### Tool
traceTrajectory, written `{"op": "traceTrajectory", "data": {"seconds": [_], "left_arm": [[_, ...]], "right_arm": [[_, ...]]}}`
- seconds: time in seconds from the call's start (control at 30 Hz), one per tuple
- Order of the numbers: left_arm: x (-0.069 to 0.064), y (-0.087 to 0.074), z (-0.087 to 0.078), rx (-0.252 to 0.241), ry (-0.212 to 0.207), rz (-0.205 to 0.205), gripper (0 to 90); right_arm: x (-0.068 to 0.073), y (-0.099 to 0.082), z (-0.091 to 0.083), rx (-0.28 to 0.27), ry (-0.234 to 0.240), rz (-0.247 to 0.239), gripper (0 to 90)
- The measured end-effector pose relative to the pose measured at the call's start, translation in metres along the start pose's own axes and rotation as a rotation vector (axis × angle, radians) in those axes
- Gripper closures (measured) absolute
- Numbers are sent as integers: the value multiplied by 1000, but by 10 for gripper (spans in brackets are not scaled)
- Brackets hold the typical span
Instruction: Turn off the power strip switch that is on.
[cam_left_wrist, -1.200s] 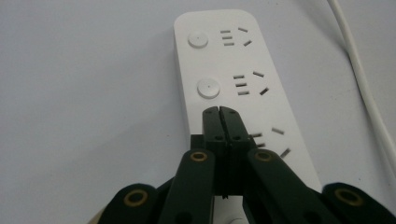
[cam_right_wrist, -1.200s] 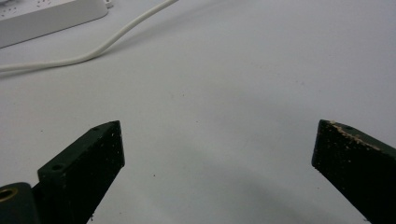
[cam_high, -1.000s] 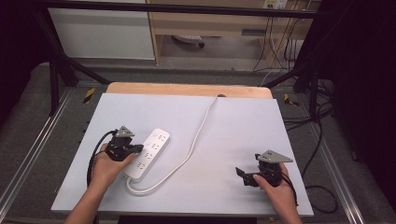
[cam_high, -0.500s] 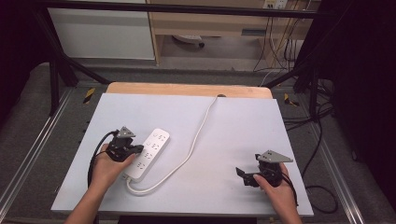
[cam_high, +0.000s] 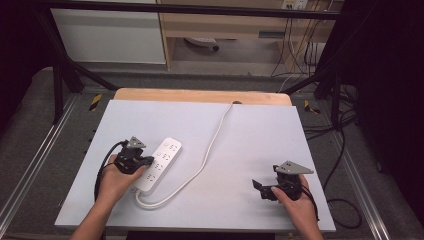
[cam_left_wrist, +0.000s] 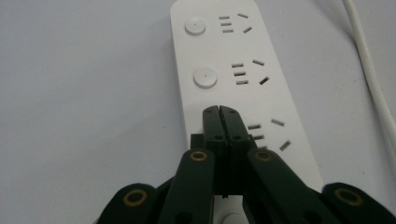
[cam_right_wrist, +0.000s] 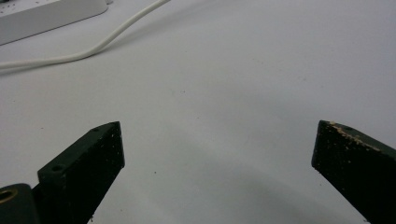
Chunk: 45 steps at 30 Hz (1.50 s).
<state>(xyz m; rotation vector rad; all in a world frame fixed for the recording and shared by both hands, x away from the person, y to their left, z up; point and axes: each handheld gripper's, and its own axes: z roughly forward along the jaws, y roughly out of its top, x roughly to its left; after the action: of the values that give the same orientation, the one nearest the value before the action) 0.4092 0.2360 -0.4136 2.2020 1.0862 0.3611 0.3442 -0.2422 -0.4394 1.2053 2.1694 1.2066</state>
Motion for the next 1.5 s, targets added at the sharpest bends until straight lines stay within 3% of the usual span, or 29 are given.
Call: {"op": "traceTrajectory", "data": {"seconds": [0.27,0.33,0.37,0.4,0.43,0.47,0.5,0.6,0.73,0.87,1.1,1.23,1.4,1.5], "left_arm": [[3,-2,0,-14,-10,-17,900],[3,-3,0,-16,-32,-35,900],[3,-3,1,-16,-71,-51,900],[2,-3,1,-21,-74,-52,900],[-1,-3,1,-15,-37,-29,900],[-5,-1,0,-5,42,27,900],[-7,1,2,-1,86,55,900],[-2,1,3,-16,42,12,900],[-5,1,3,-12,54,21,900],[-2,0,1,-8,32,4,900],[-3,-1,1,-10,33,3,900],[-6,1,1,4,53,21,900],[1,-2,1,-12,13,-15,900],[0,-2,1,-10,21,-9,900]], "right_arm": [[0,0,1,7,-2,2,32],[0,0,1,7,-1,3,32],[0,0,1,8,-1,2,32],[0,0,1,10,-2,0,32],[1,0,1,10,-3,1,32],[1,0,1,10,-3,1,32],[1,0,1,8,-3,2,32],[1,0,0,6,-2,3,32],[-1,-1,0,2,-1,6,32],[-1,0,0,3,-3,6,32],[-1,0,0,7,-4,5,32],[0,-1,0,7,-5,5,32],[-1,-1,-1,6,-5,9,32],[-1,-1,-1,4,-6,9,32]]}}
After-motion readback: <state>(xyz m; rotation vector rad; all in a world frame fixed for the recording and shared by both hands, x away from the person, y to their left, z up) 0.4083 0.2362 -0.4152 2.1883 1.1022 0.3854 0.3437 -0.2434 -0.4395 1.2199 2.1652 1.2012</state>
